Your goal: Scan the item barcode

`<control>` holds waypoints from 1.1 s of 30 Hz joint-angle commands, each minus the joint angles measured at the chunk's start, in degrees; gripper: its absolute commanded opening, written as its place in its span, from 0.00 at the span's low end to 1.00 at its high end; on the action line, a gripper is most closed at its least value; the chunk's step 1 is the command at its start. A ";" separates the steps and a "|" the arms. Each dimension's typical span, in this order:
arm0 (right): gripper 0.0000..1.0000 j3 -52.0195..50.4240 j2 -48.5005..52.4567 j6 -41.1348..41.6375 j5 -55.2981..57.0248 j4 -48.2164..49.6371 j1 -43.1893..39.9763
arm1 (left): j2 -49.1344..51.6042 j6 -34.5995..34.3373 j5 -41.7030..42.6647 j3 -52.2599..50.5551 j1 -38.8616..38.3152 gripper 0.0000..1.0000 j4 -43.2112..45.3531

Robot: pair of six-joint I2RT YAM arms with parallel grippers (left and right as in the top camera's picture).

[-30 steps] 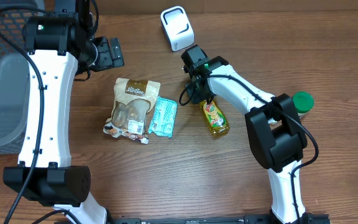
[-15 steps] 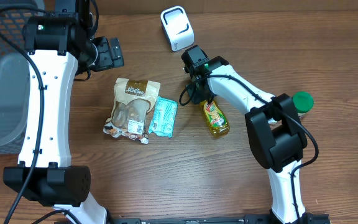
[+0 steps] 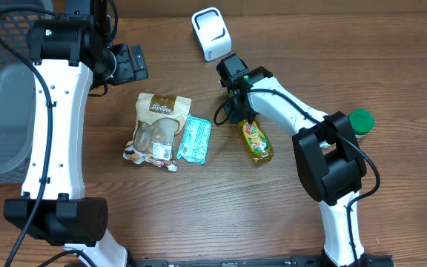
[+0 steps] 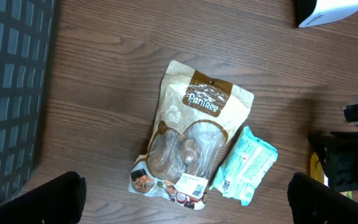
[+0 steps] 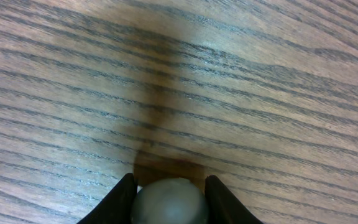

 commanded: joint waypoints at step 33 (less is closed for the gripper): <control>0.21 1.29 -21.81 8.98 -4.35 -5.49 0.20 | 0.09 0.63 0.31 0.85 -0.39 0.99 0.22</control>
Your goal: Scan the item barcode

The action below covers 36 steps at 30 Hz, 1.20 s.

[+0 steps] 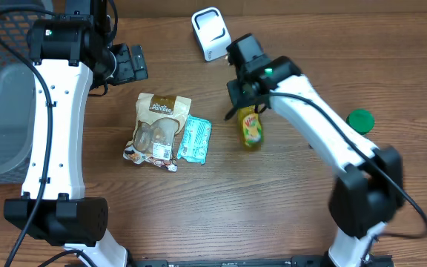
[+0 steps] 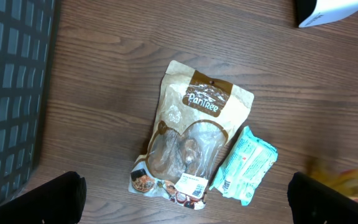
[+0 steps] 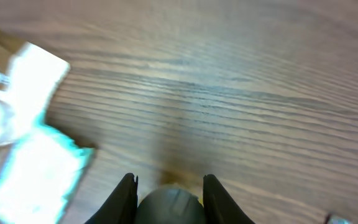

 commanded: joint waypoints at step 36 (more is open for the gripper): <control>0.31 -4.02 -4.96 8.24 -3.02 -2.27 0.39 | 0.09 0.63 0.31 0.85 -0.37 1.00 0.22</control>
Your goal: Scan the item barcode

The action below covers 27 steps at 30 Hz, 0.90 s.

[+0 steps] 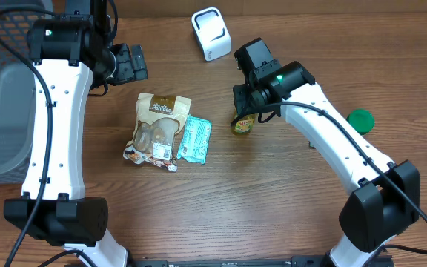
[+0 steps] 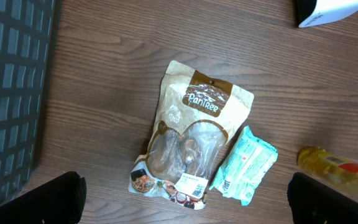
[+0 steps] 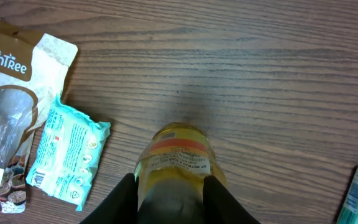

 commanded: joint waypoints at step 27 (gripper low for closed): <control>0.92 0.22 -0.83 0.22 -0.31 0.52 0.33 | 0.09 0.63 0.31 0.85 -0.37 0.99 0.22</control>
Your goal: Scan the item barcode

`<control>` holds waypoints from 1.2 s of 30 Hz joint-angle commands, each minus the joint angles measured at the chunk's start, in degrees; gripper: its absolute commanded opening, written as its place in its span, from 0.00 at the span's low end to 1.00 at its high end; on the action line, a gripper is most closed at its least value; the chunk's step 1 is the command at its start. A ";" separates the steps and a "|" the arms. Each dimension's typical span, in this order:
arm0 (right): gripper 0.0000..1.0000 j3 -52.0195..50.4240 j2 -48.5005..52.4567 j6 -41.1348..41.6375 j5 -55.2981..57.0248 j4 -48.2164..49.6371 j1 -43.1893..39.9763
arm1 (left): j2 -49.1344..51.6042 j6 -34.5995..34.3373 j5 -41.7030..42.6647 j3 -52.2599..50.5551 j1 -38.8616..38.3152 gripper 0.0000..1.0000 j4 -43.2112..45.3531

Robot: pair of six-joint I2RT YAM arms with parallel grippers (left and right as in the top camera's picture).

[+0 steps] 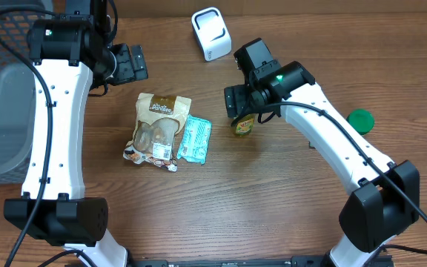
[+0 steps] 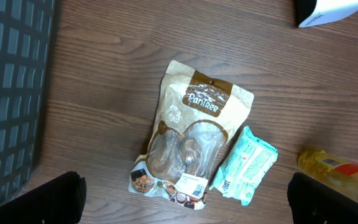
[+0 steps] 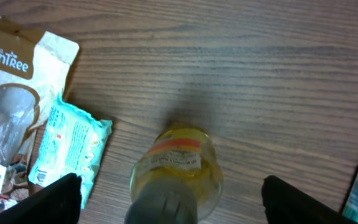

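A yellow bottle [image 1: 243, 124] with a dark cap stands upright on the wooden table. In the right wrist view the bottle [image 3: 176, 168] is seen from above, its label facing up the frame. My right gripper [image 3: 179, 200] is open directly over it, its fingers [image 3: 58, 200] wide apart on either side and not touching. The white scanner [image 1: 210, 33] sits at the back of the table. My left gripper [image 2: 182, 200] hangs open high over the table's left part, holding nothing.
A brown PanTree pouch [image 1: 156, 127] and a teal packet [image 1: 195, 139] lie side by side left of the bottle. A green lid [image 1: 361, 119] lies at the right. A dark mesh basket occupies the left edge.
My right gripper was shut on the upright bottle's cap and is now open around it. The bottle stays standing in the same spot. The left arm has not moved.
First the bottle lay on its side with my right gripper shut on its cap. Then the gripper held it half raised, further left. Then the bottle stood upright, still held. Now it stands alone between open fingers.
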 commanded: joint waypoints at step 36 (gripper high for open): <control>1.00 9.64 -9.38 1.66 0.15 -5.46 -6.05 | 0.09 0.63 0.31 0.85 -0.37 0.99 0.20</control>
